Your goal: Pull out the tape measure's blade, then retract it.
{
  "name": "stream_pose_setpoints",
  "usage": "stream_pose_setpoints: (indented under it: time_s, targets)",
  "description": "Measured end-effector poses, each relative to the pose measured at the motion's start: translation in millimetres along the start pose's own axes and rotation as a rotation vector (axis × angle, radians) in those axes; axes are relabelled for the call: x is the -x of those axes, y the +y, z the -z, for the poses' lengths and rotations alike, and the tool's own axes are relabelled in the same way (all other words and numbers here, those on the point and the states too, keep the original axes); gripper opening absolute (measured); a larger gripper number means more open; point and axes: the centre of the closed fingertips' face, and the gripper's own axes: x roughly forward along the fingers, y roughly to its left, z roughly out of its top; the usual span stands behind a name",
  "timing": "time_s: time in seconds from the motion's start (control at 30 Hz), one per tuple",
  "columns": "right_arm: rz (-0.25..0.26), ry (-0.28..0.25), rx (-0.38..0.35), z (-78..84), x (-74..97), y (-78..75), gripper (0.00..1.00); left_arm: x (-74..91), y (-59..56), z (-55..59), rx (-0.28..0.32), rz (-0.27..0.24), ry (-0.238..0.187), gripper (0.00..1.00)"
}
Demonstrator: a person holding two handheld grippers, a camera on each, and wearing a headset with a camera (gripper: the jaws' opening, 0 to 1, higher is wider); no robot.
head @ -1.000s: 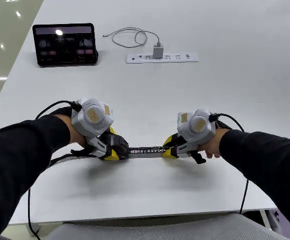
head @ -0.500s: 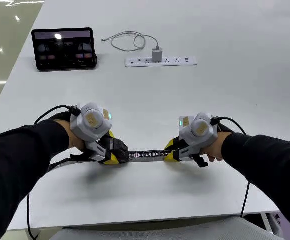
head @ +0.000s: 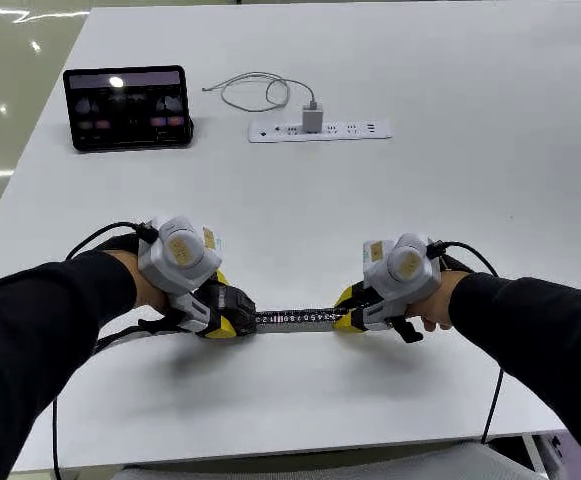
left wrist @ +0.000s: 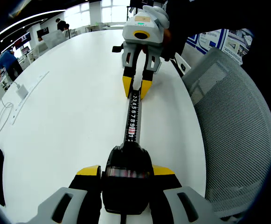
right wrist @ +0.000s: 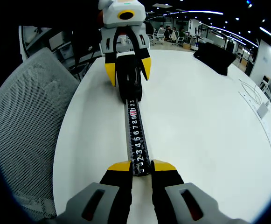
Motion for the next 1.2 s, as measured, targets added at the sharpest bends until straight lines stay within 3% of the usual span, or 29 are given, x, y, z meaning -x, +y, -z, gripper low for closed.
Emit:
stream_pose_setpoints:
  time_s: [0.63, 1.2]
  targets:
    - [0.004, 0.005, 0.001, 12.2, 12.9, -2.7, 0.1, 1.1, 0.7, 0.3, 0.0, -0.002, -0.006, 0.36]
    - [0.02, 0.038, -0.016, 38.7, 32.6, -8.3, 0.1, 1.9, -1.8, -1.3, 0.005, -0.007, -0.006, 0.35]
